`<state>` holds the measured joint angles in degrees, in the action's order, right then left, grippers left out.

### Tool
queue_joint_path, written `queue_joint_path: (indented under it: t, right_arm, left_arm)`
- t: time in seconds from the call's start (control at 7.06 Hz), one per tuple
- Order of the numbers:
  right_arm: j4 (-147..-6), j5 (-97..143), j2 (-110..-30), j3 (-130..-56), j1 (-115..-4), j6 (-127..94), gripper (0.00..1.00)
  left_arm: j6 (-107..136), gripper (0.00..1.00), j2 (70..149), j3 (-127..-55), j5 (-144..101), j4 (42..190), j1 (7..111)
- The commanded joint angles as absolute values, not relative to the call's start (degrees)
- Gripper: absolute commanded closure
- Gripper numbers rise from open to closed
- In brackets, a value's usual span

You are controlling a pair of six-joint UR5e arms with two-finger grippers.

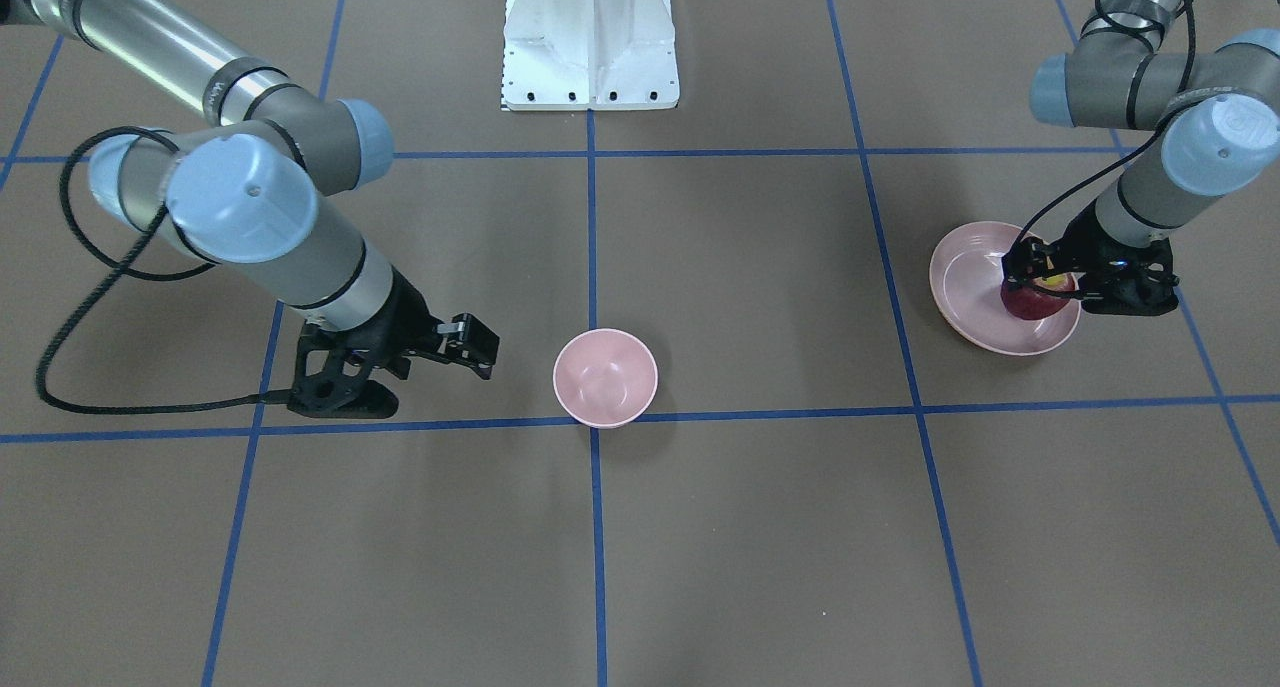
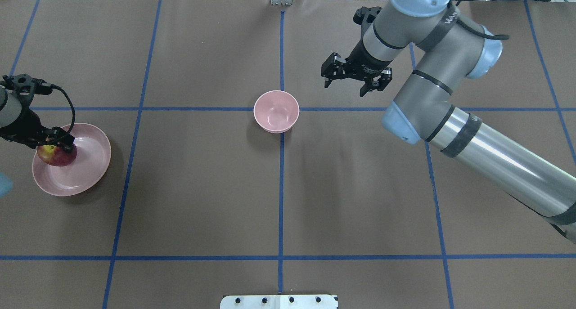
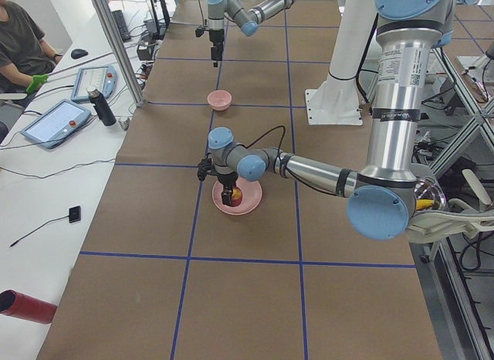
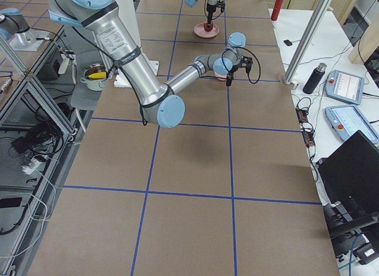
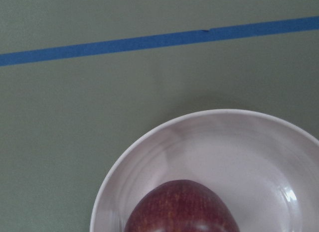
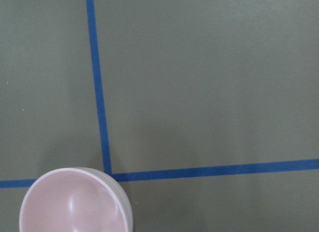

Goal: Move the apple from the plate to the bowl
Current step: 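Release the bowl and raise the right gripper while the left gripper grasps the red apple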

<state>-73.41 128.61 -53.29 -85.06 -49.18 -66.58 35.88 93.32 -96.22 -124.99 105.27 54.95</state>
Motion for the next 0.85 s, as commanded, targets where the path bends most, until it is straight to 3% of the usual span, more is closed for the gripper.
queue_joint_path:
  t: [0.0,0.42,0.71]
  right_arm:
    - [-73.30,130.16,-56.42,-86.66,-51.32,-63.46,0.00]
    - [-73.30,131.21,-60.01,-88.93,-53.25,-62.67,0.00]
    - [-73.48,135.15,-67.64,-92.10,-58.94,-52.35,0.00]
  left_arm:
    - [35.95,0.99,93.51,-96.33,-125.24,105.03,54.58]
    - [36.03,1.00,97.26,-103.40,-130.06,95.77,55.19]
    - [42.05,1.00,113.92,-105.64,-129.90,78.37,54.93]
